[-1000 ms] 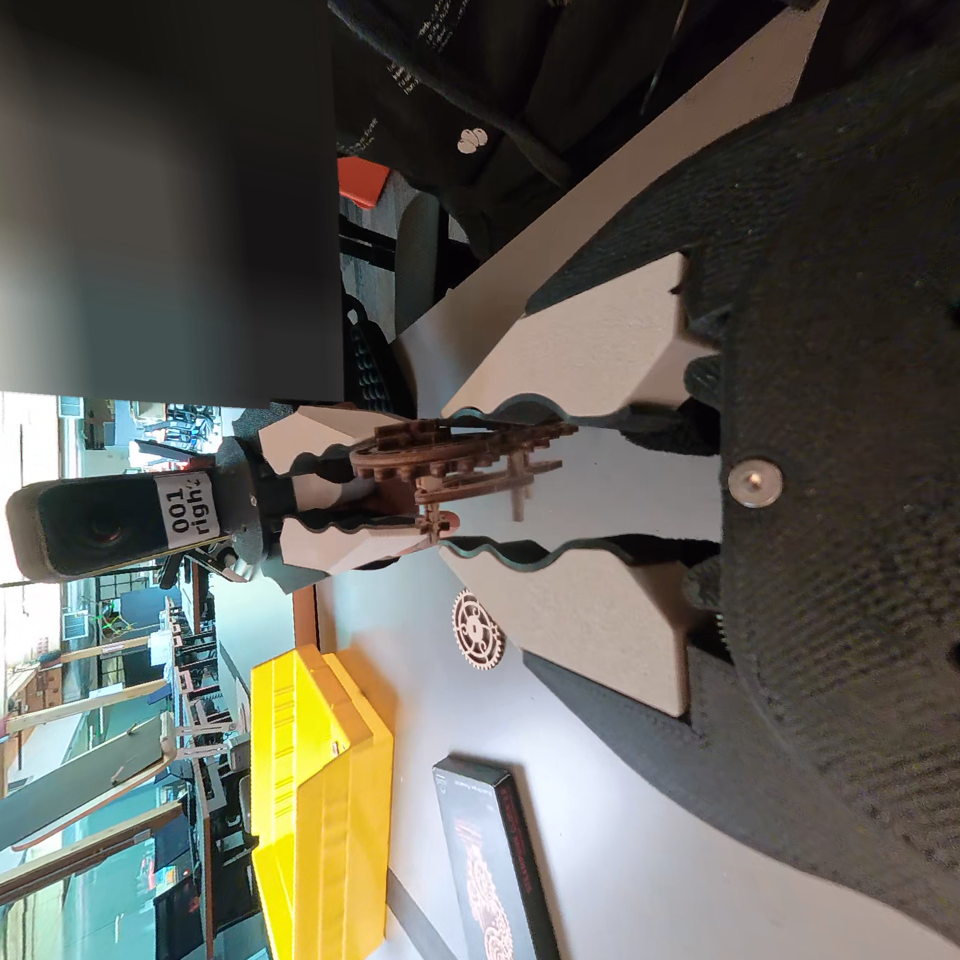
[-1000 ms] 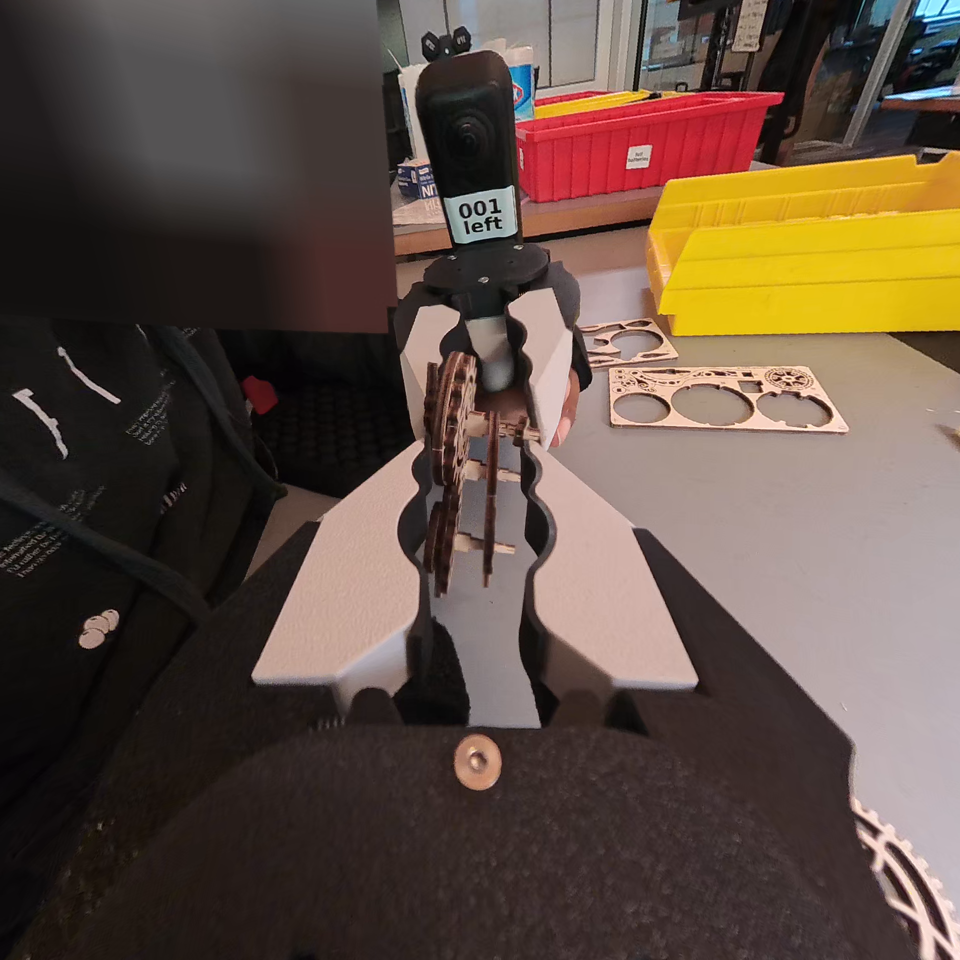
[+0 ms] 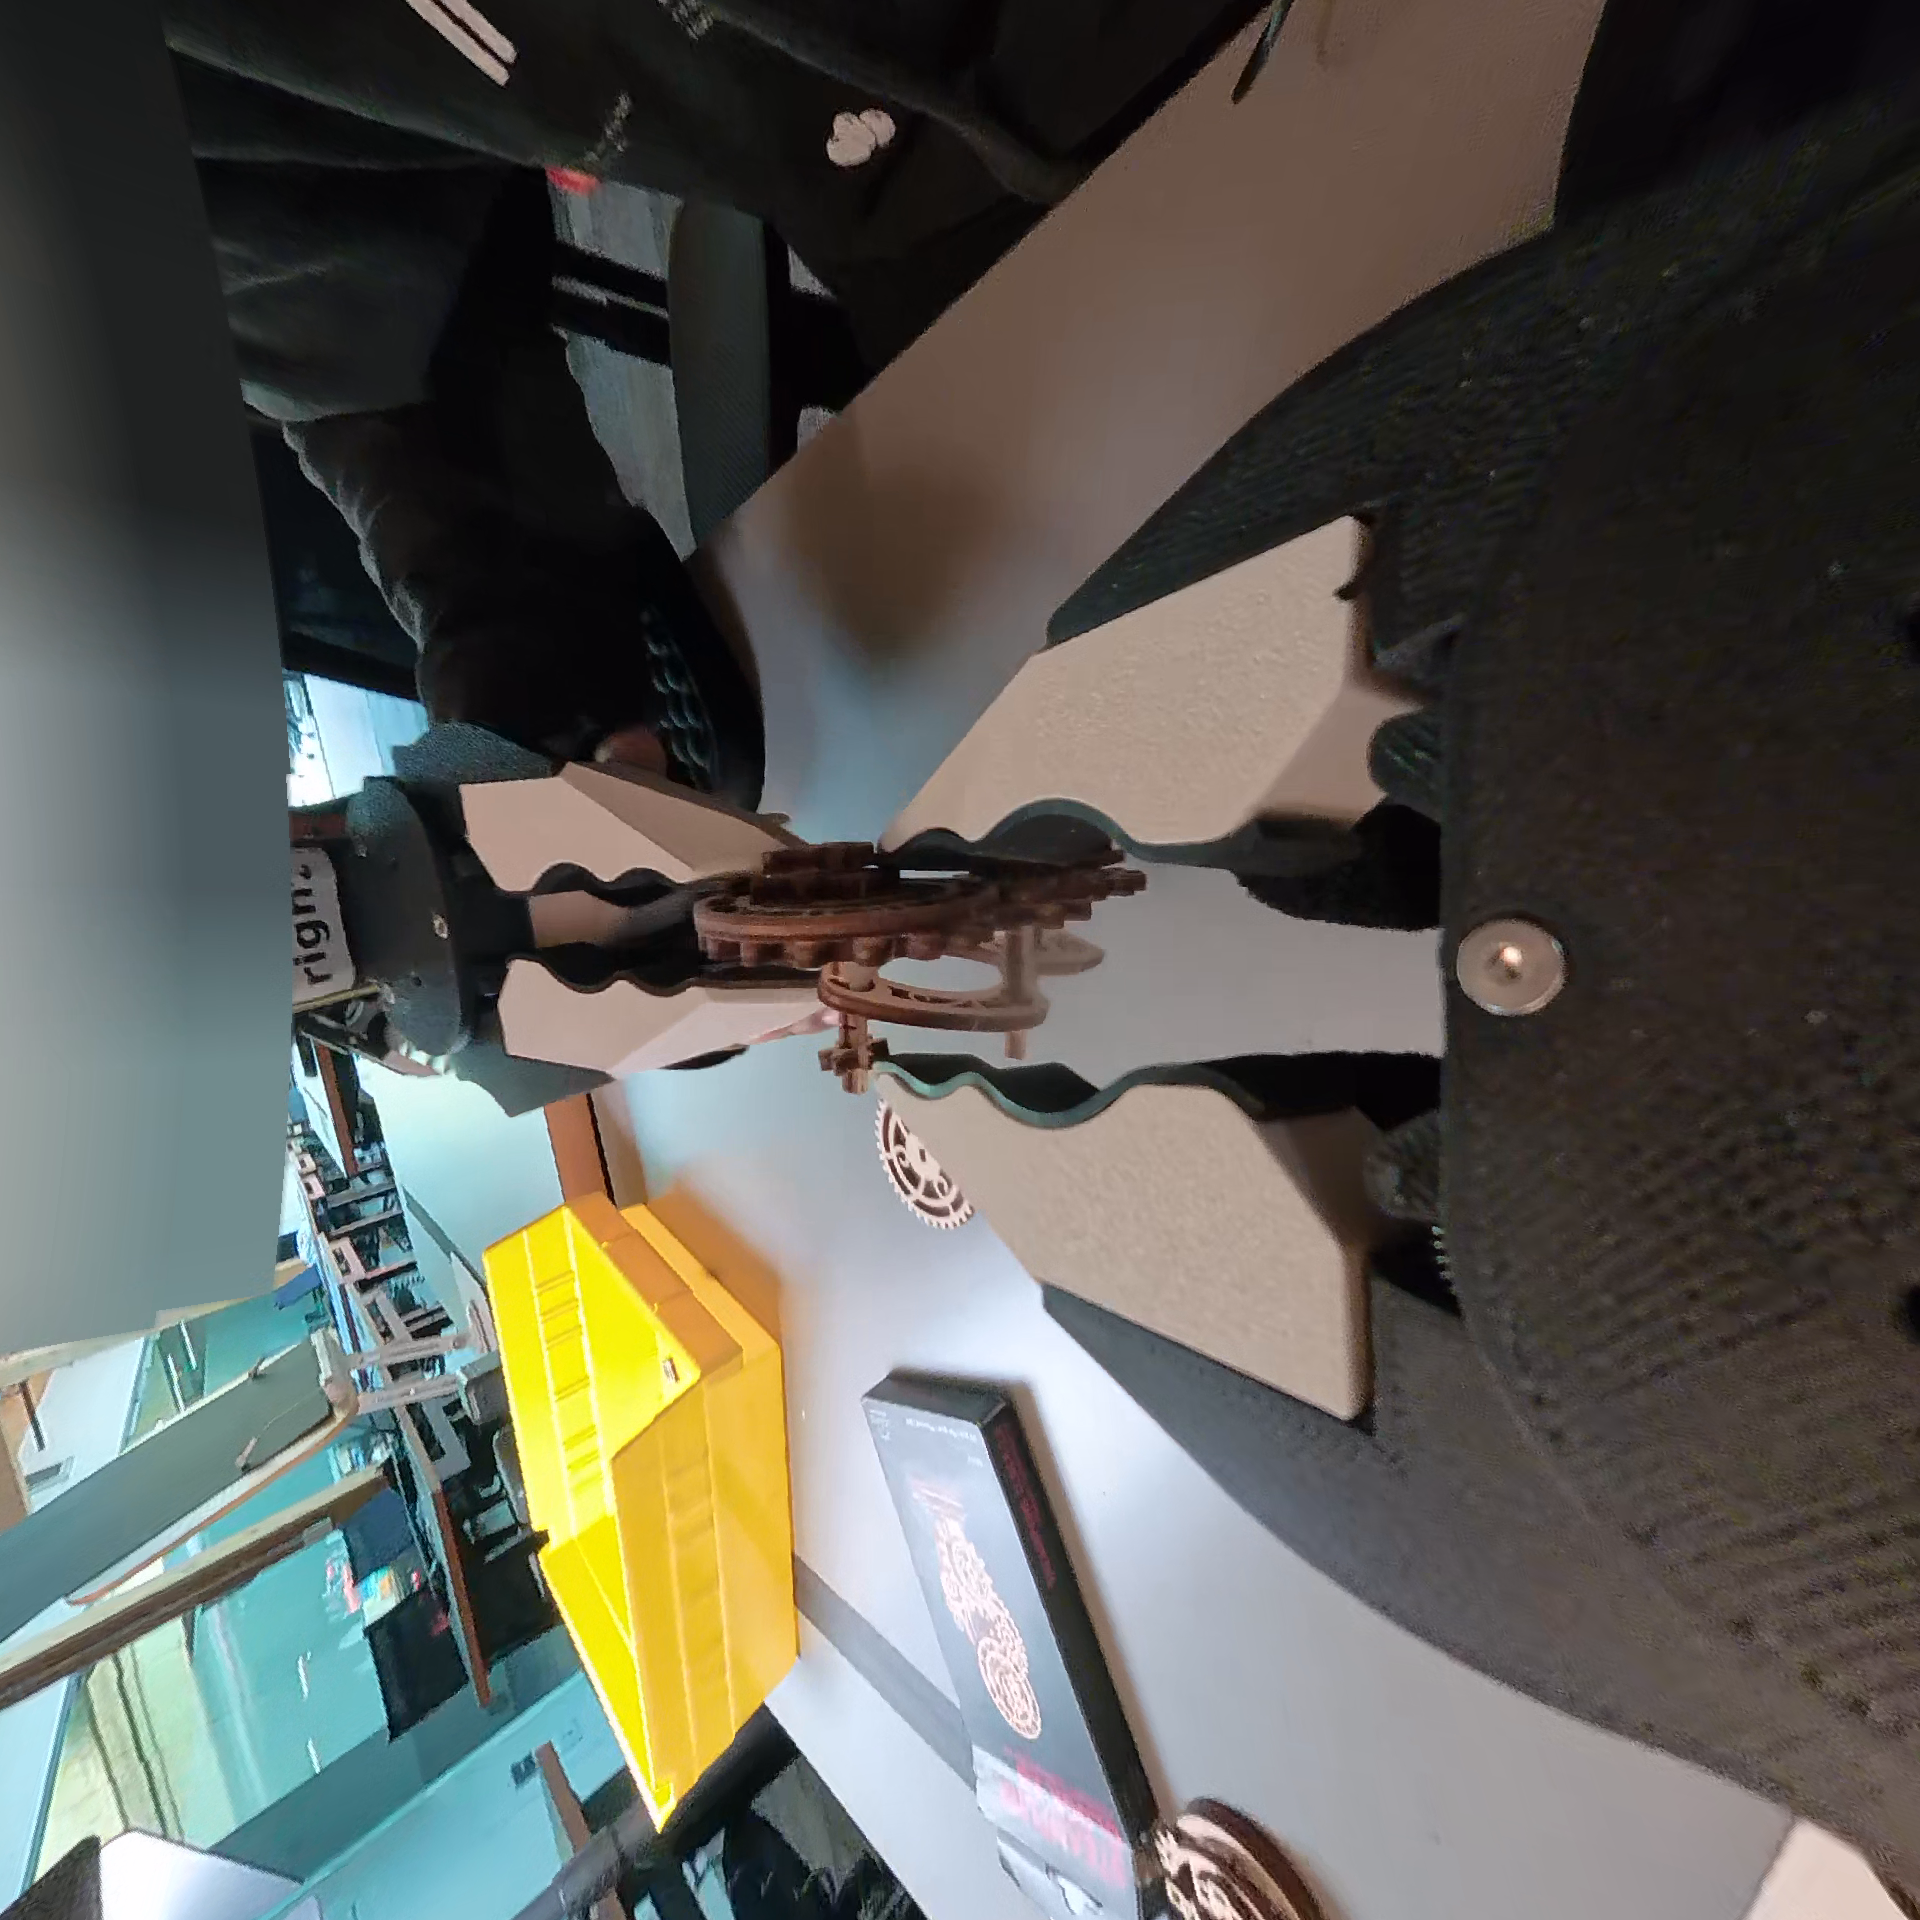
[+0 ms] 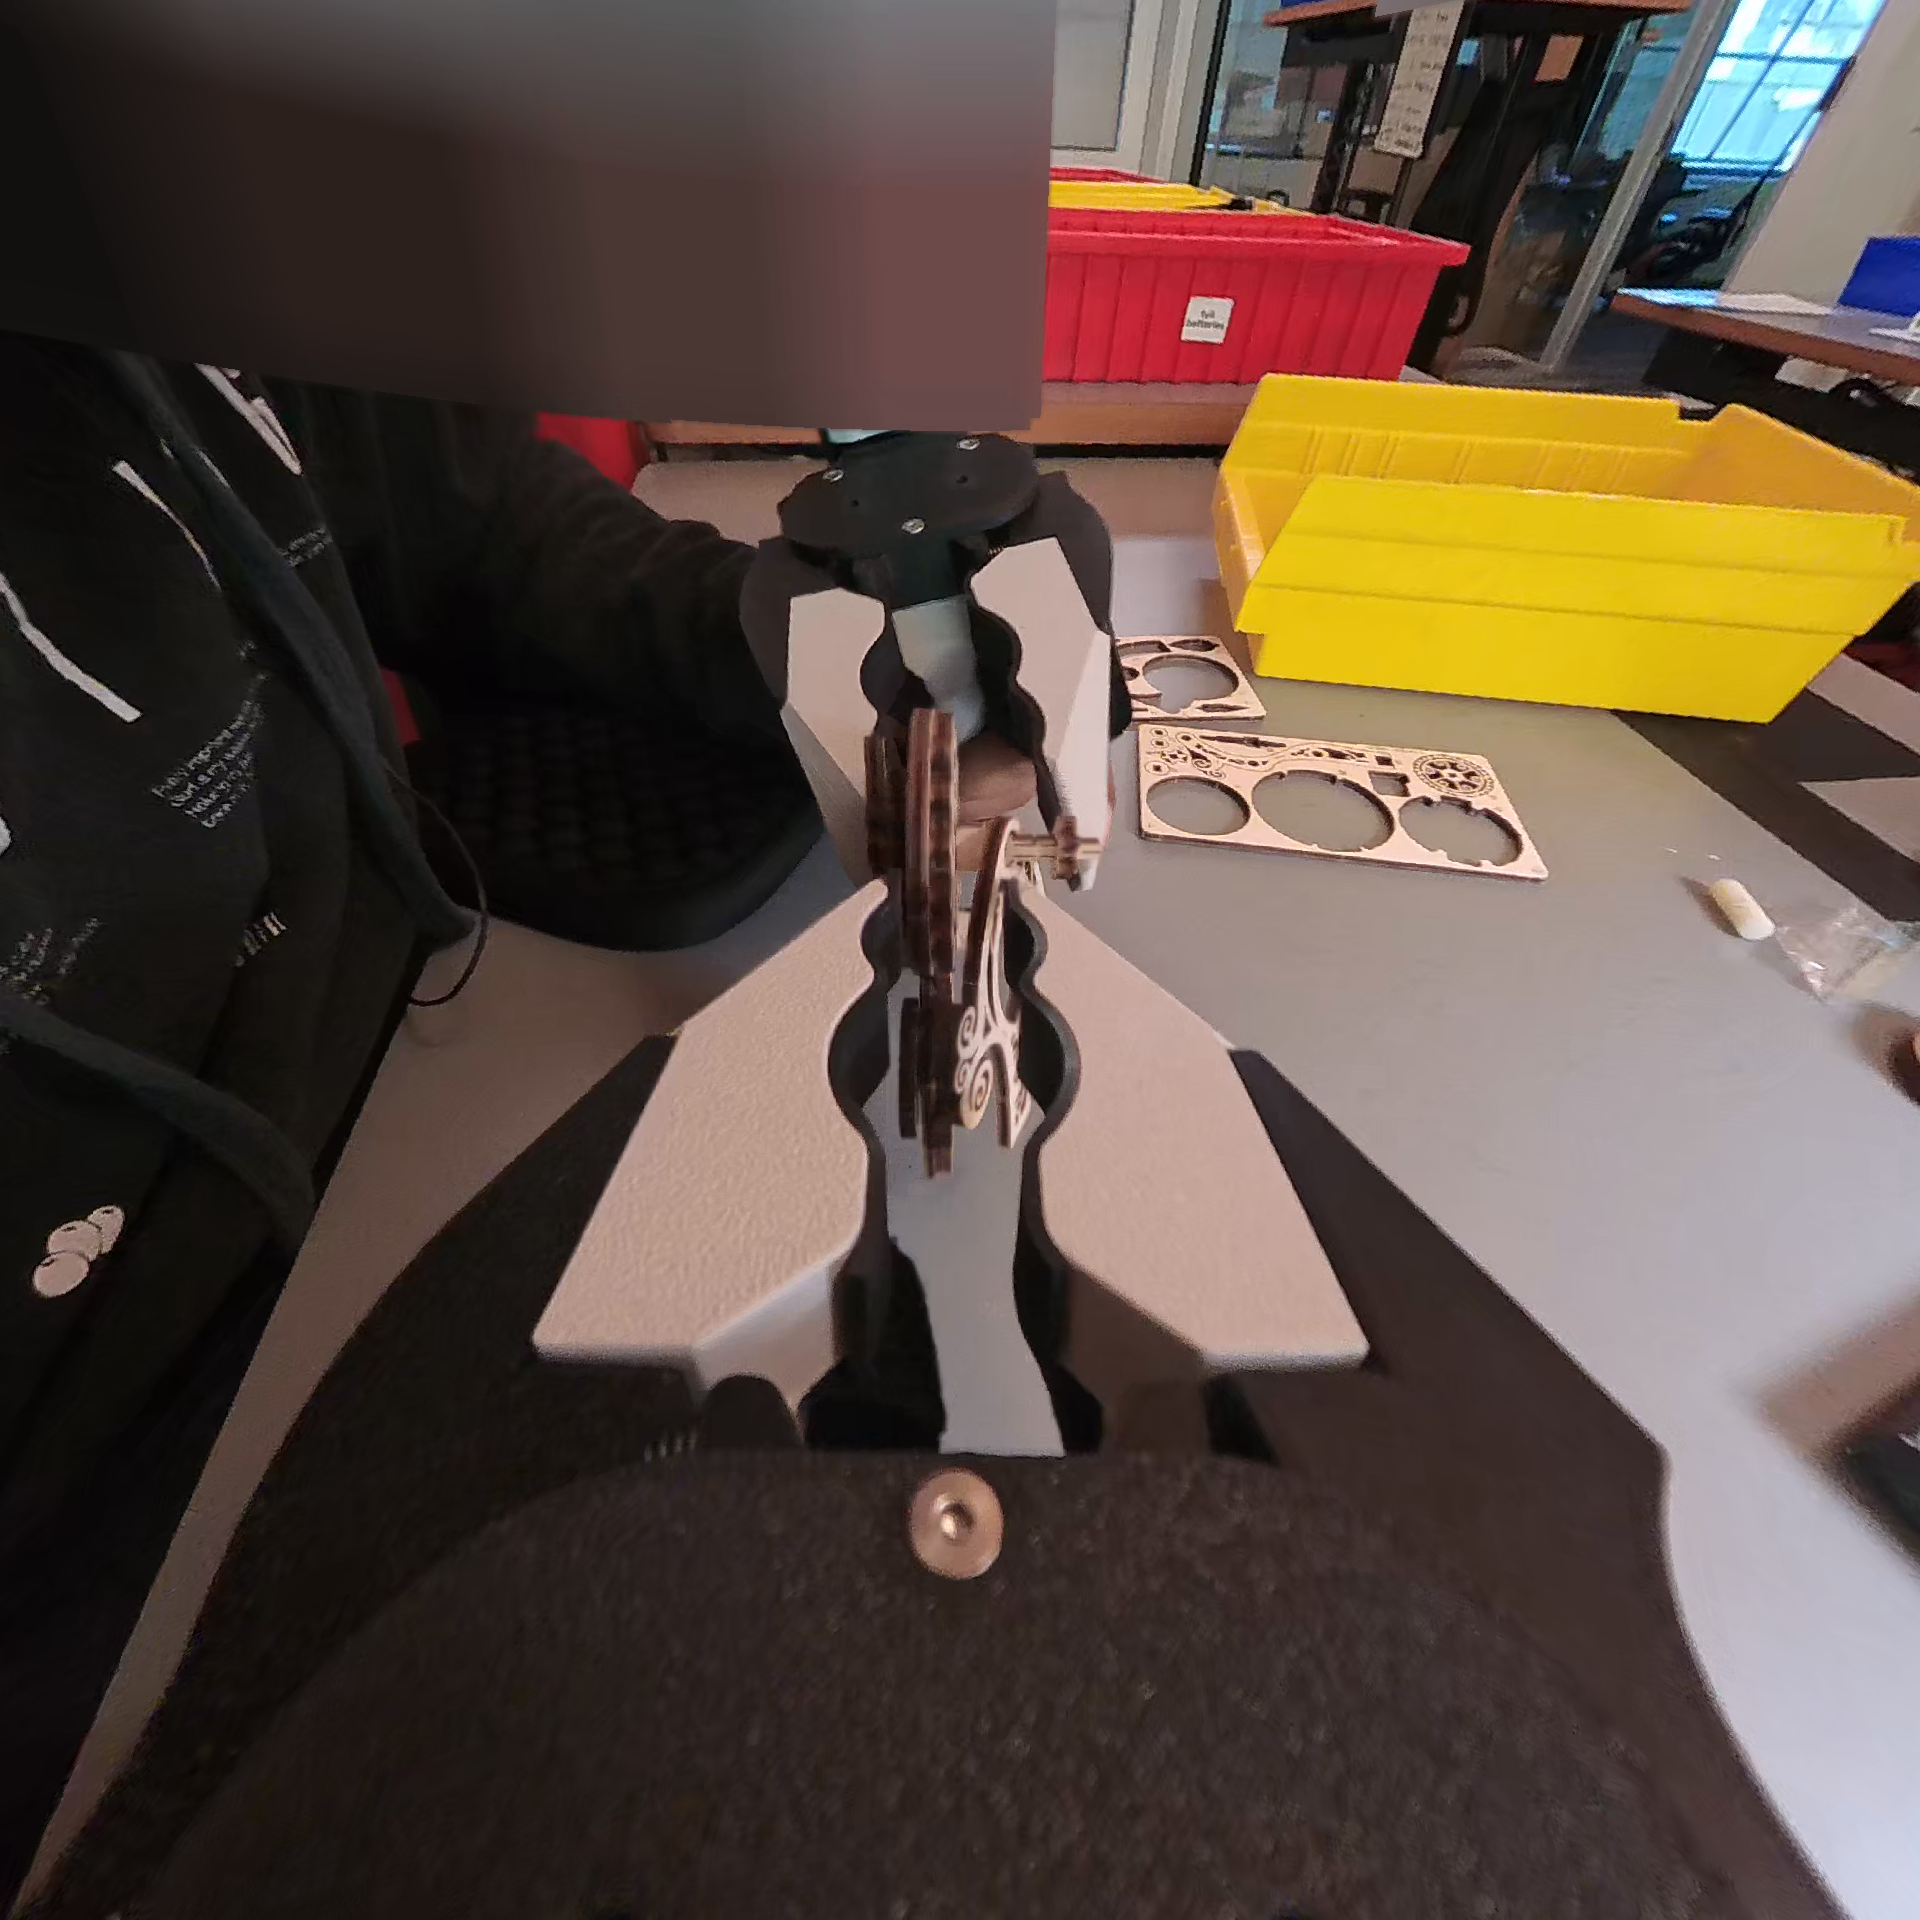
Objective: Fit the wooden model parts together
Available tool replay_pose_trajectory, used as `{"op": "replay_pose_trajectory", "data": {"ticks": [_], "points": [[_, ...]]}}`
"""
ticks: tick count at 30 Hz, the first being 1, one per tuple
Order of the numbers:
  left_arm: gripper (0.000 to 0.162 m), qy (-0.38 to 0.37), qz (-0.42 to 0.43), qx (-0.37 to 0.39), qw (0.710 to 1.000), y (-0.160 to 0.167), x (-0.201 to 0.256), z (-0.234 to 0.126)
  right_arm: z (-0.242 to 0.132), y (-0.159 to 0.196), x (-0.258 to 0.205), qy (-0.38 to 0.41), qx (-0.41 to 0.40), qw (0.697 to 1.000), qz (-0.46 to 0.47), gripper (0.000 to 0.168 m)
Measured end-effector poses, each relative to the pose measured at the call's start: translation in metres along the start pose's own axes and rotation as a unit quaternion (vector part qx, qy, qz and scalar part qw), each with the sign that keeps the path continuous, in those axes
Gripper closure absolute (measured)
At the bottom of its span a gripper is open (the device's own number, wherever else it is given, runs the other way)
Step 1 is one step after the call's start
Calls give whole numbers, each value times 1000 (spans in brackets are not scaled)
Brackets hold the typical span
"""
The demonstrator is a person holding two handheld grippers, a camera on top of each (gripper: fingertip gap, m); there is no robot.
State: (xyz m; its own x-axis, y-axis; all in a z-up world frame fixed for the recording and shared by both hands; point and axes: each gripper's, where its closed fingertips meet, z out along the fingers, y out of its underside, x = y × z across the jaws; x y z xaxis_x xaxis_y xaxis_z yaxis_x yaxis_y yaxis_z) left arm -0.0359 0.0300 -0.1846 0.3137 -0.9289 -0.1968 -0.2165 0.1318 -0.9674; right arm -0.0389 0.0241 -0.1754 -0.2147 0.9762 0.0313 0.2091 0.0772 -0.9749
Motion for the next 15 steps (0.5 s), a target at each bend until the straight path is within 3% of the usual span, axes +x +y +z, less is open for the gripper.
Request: {"op": "replay_pose_trajectory", "data": {"ticks": [6, 15], "points": [[128, -15, 45, -12, 999, 5, 0, 1, 0, 2, 5, 11, -21, 1000, 8, 125], [128, -12, 115, -30, 993, 10, 13, 5, 5, 9, -7, 6, -36, 999, -20, 126]]}}
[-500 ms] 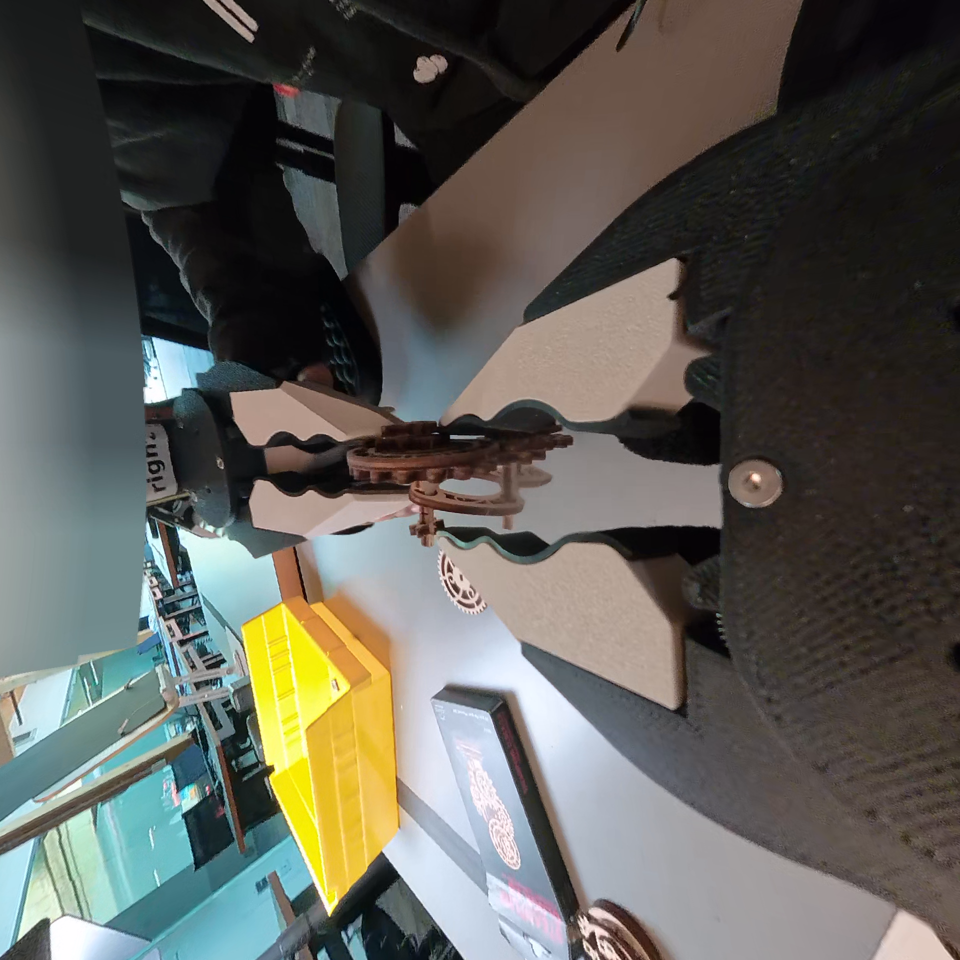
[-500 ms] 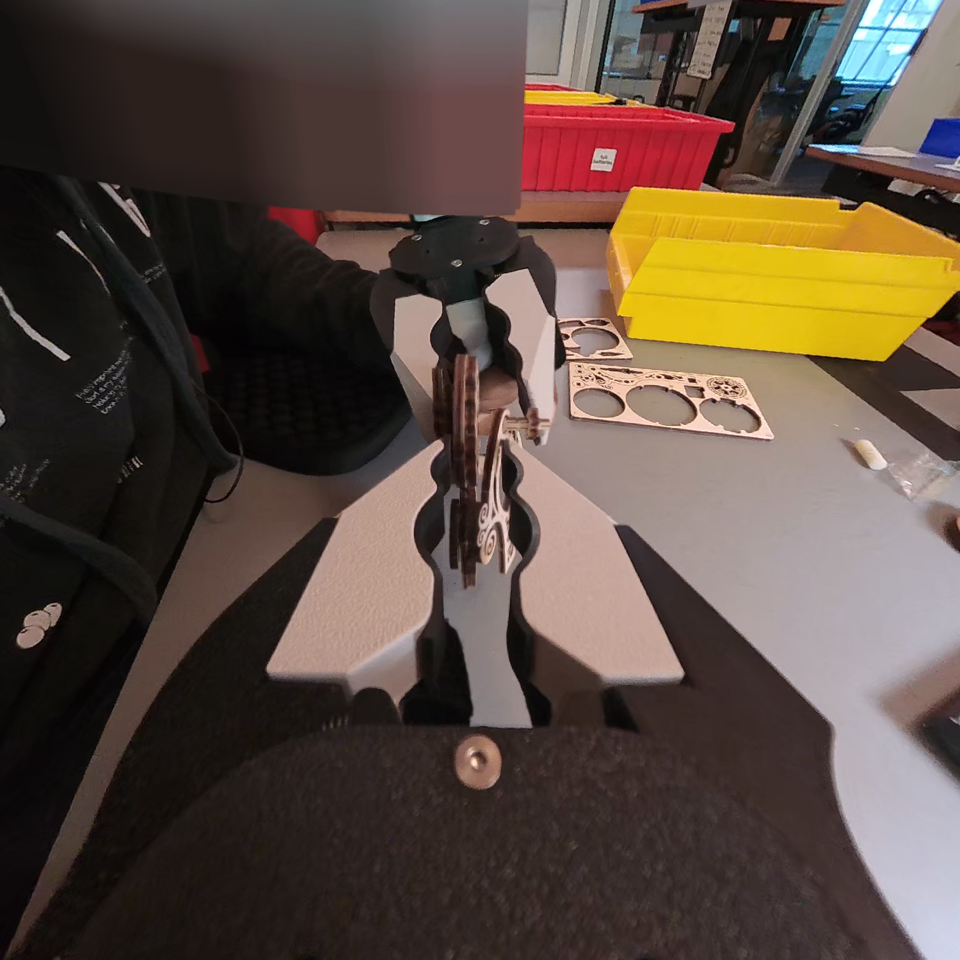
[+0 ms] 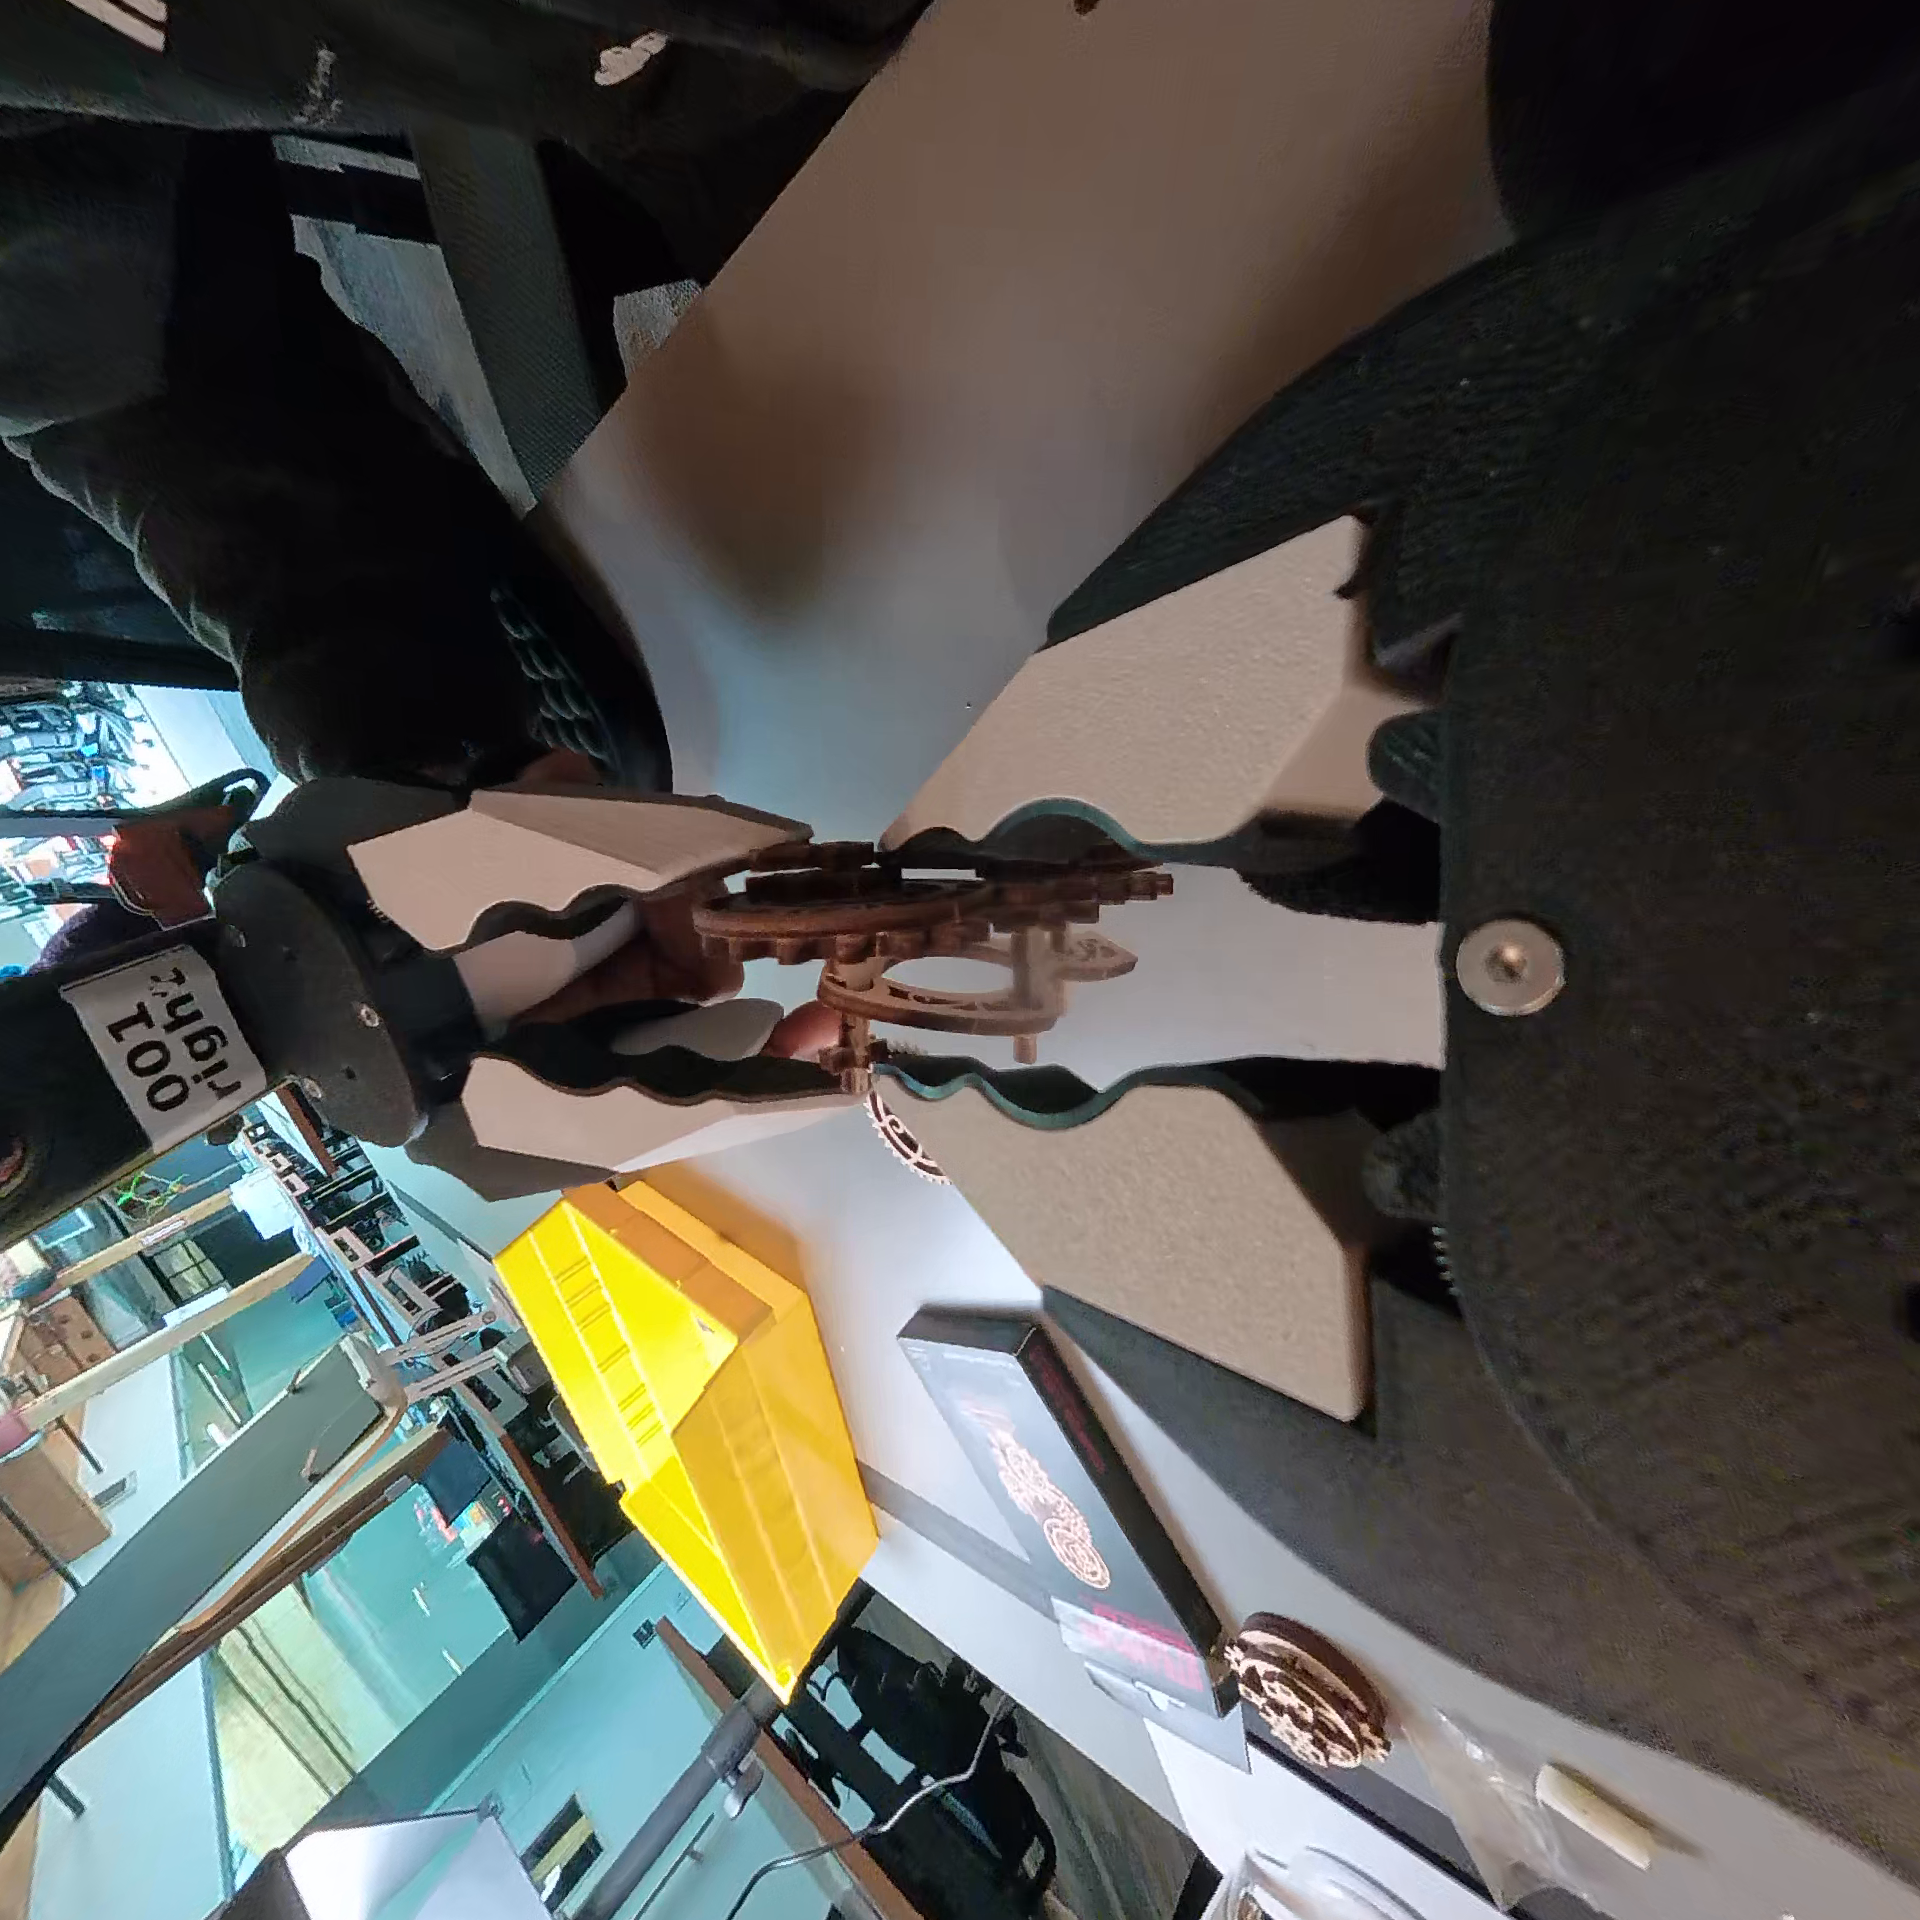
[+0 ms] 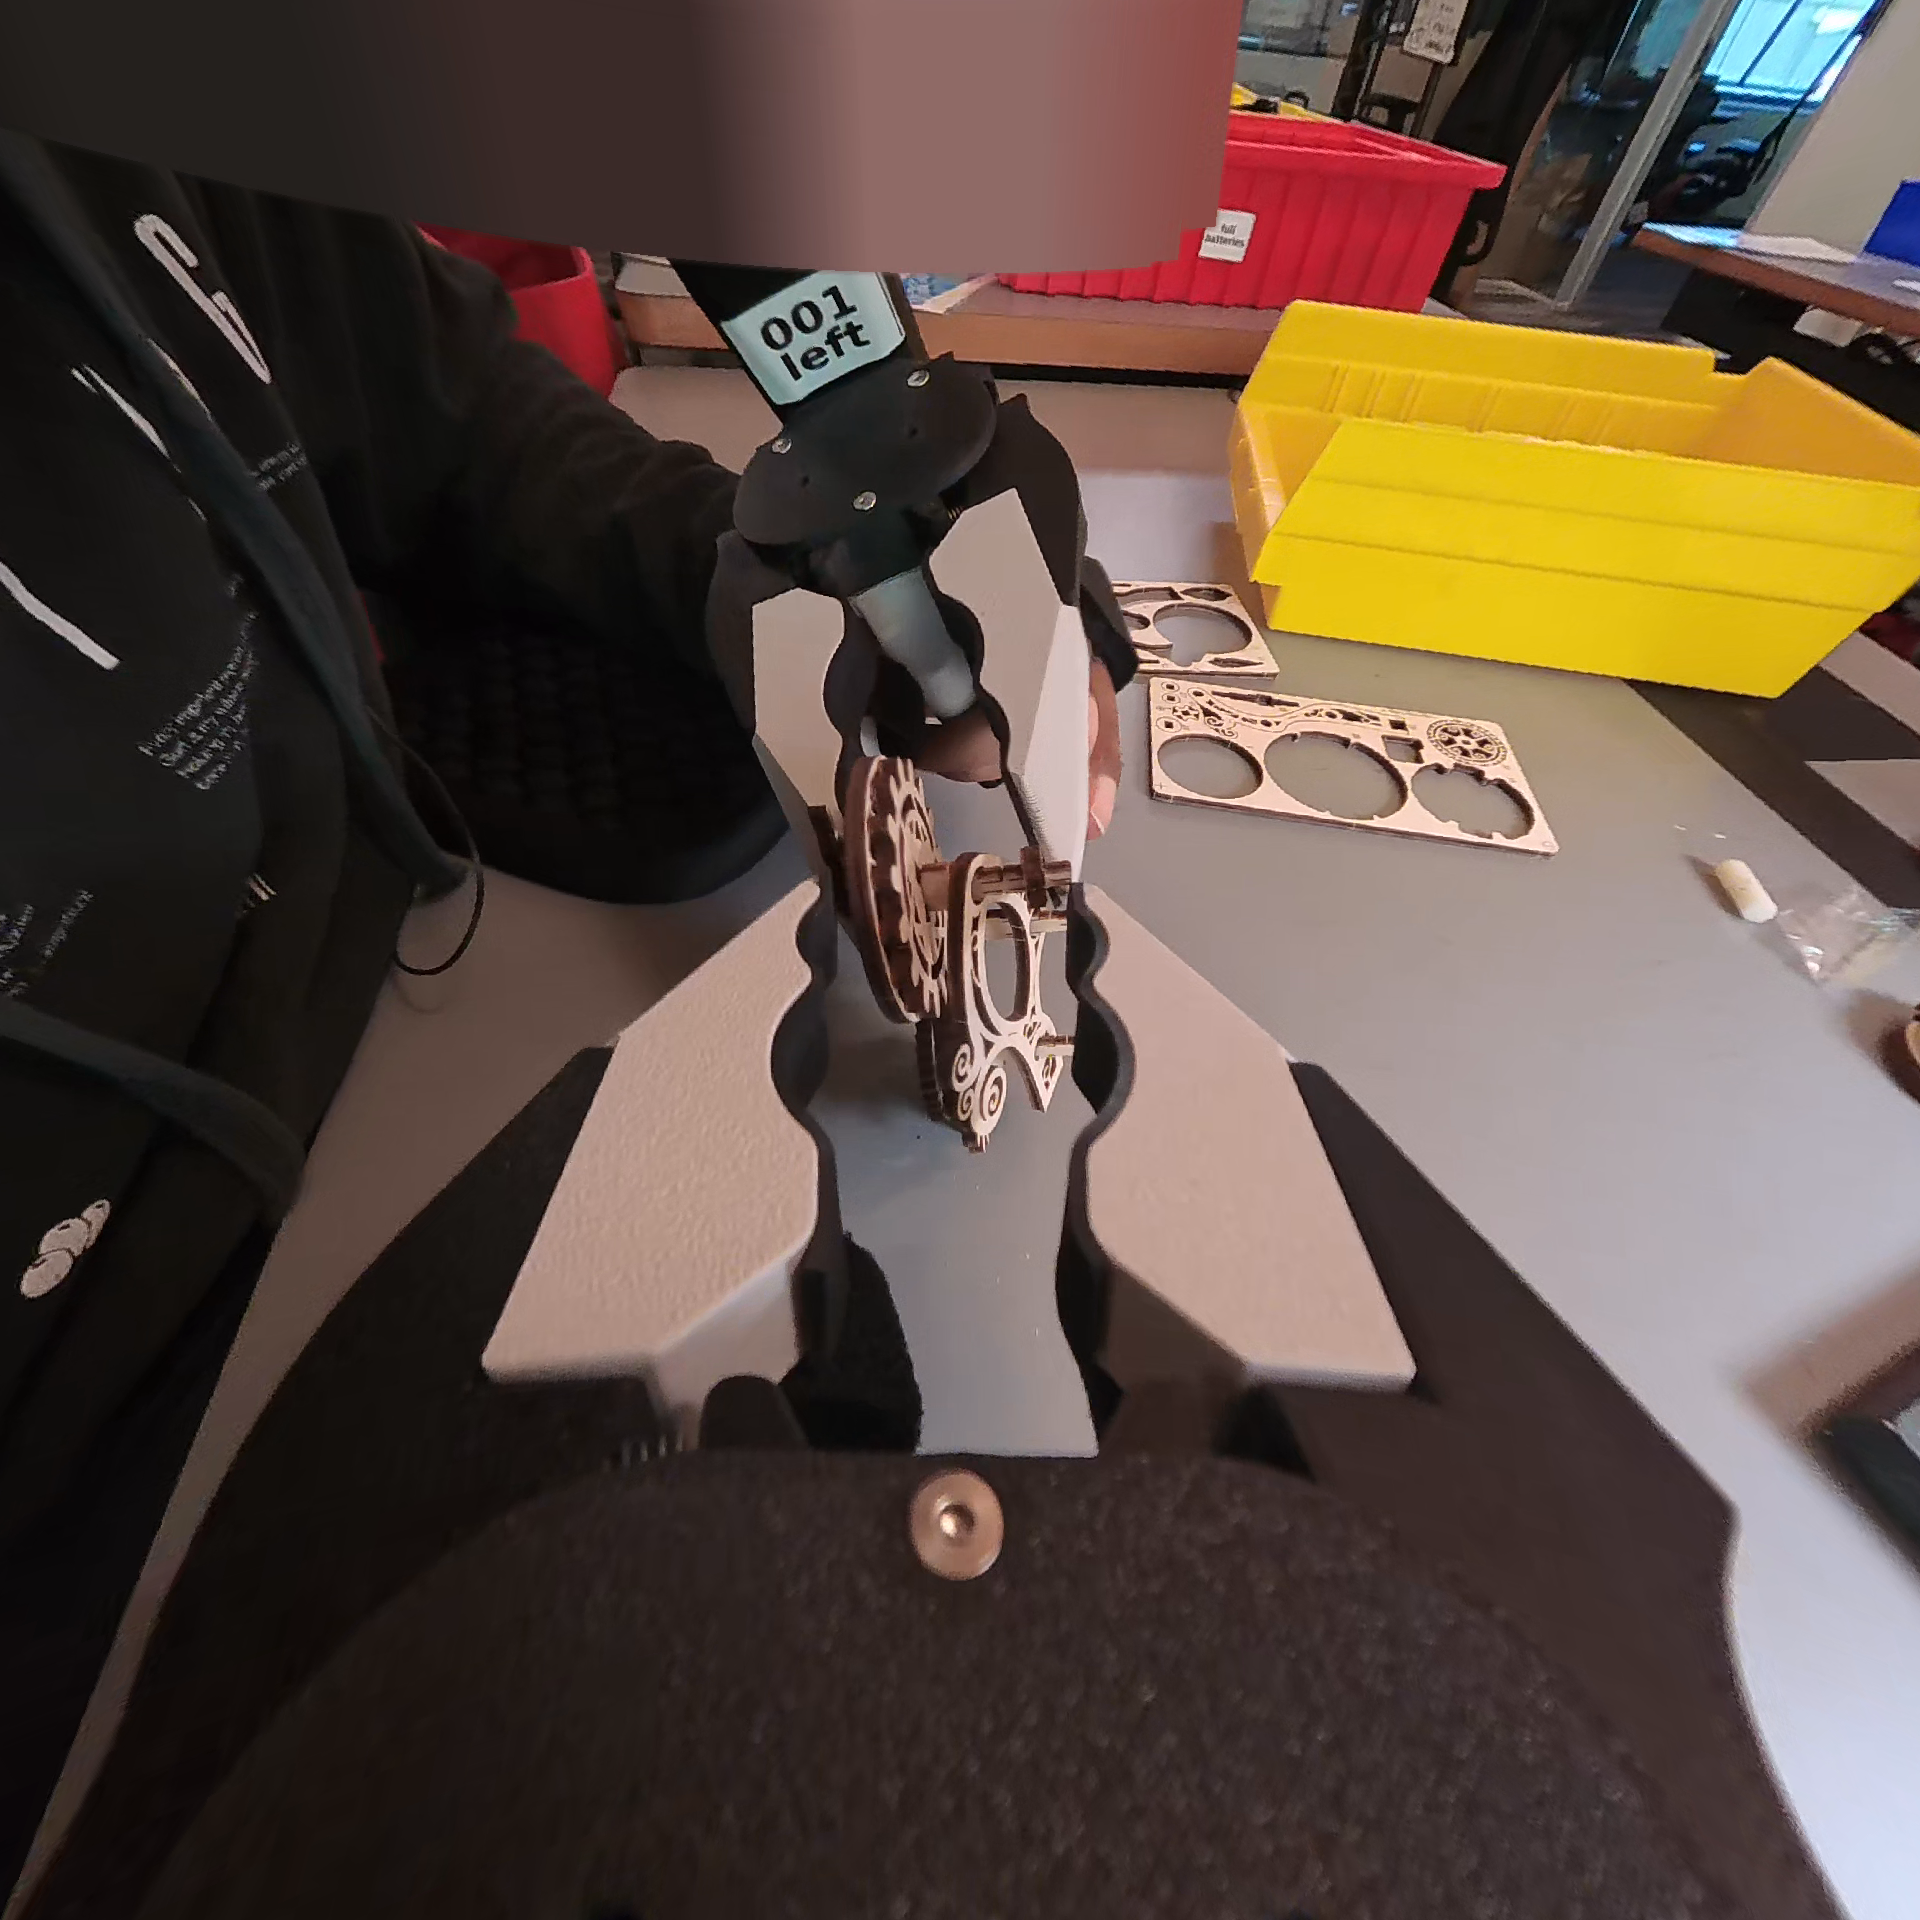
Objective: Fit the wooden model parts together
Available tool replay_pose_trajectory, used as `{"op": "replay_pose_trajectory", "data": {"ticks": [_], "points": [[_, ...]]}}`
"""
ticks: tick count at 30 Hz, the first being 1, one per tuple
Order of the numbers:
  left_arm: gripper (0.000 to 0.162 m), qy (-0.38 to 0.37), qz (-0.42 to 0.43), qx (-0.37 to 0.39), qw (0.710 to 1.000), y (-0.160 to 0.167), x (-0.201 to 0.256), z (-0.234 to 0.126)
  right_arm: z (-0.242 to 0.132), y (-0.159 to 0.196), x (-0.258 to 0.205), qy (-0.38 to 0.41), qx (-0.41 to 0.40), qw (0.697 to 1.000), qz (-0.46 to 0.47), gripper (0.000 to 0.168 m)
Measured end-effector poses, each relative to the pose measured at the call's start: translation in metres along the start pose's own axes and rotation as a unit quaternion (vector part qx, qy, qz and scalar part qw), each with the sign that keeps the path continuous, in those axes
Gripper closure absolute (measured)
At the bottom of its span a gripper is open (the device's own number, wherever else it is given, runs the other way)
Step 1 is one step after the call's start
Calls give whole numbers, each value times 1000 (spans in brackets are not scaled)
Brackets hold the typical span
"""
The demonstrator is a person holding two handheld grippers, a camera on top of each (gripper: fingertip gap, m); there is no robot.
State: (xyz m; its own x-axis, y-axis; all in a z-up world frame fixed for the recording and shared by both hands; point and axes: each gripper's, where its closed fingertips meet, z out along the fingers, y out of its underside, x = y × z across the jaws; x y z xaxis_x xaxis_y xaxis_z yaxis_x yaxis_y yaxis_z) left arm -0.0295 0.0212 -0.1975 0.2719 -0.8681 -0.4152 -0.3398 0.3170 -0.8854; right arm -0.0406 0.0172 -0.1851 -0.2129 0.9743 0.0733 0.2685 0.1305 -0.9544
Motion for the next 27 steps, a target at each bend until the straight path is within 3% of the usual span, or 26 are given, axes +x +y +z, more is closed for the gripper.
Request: {"op": "replay_pose_trajectory", "data": {"ticks": [8, 15, 18, 20, 21, 27], "points": [[118, 13, -38, -11, 999, 8, 0, -4, 2, 2, -4, 31, 1, 999, -37, 134], [142, 36, -45, -33, 998, 16, 8, -8, 7, 29, -5, 44, -53, 996, -47, 133], [142, 43, -39, -34, 998, 16, 10, -9, 13, 38, -6, 55, -76, 993, -71, 137], [142, 45, -36, -33, 998, 17, 12, -10, 15, 41, -3, 71, -84, 990, -85, 146], [140, 45, -34, -34, 998, 18, 13, -11, 15, 40, 0, 83, -84, 989, -89, 158], [136, 35, 0, -56, 998, 24, 22, -21, 21, 40, -5, 87, -91, 985, -120, 159]]}}
